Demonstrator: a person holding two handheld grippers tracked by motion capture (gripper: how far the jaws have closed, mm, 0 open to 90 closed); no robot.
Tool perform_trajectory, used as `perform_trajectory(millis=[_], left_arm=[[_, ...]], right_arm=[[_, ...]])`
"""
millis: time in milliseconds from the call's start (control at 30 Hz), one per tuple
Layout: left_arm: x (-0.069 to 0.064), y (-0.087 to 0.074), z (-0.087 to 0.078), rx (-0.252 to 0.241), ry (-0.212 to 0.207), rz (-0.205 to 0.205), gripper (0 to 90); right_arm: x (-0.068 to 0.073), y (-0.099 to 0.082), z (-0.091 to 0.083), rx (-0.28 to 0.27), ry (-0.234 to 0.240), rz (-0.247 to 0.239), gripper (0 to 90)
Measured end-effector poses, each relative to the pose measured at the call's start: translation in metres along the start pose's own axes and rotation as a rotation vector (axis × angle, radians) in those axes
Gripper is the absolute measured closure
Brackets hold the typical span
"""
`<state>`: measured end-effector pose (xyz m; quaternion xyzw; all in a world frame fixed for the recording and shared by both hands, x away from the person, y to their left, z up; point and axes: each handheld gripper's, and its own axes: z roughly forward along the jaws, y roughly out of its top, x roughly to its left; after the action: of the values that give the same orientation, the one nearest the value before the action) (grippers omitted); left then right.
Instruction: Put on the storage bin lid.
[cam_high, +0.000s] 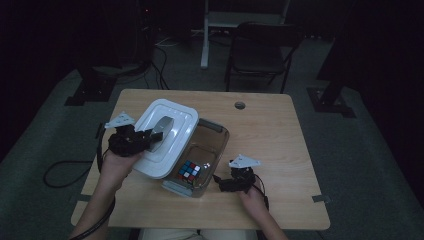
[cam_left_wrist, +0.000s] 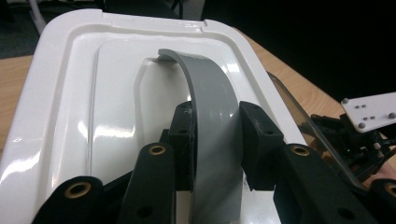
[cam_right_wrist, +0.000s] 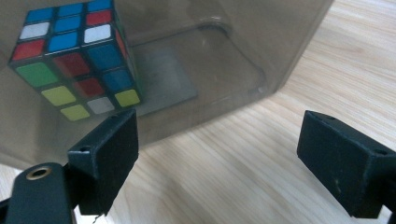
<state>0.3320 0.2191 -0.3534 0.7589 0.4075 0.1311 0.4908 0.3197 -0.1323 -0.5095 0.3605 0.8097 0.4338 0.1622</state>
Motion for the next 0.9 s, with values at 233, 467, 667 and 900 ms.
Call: perform_trajectory(millis=[233, 467, 667, 900], left_arm=[[-0.008, 0.002, 0.010, 0.019, -0.020, 0.022, 69.7], [-0.013, 0.002, 0.020, 0.039, -0.047, 0.036, 69.7], [-0.011, 0.004, 0.032, 0.054, -0.074, 0.019, 69.7], [-0.013, 0.002, 0.050, 0.089, -0.050, 0.041, 69.8]], right_arm=[[0.009, 0.013, 0.017, 0.010, 0.017, -0.035, 12.5], [0.013, 0.025, 0.030, 0.010, 0.014, -0.057, 12.5], [0.016, 0.035, 0.038, -0.008, 0.023, -0.052, 12.5], [0.010, 0.027, 0.032, -0.002, 0.004, -0.044, 12.5]])
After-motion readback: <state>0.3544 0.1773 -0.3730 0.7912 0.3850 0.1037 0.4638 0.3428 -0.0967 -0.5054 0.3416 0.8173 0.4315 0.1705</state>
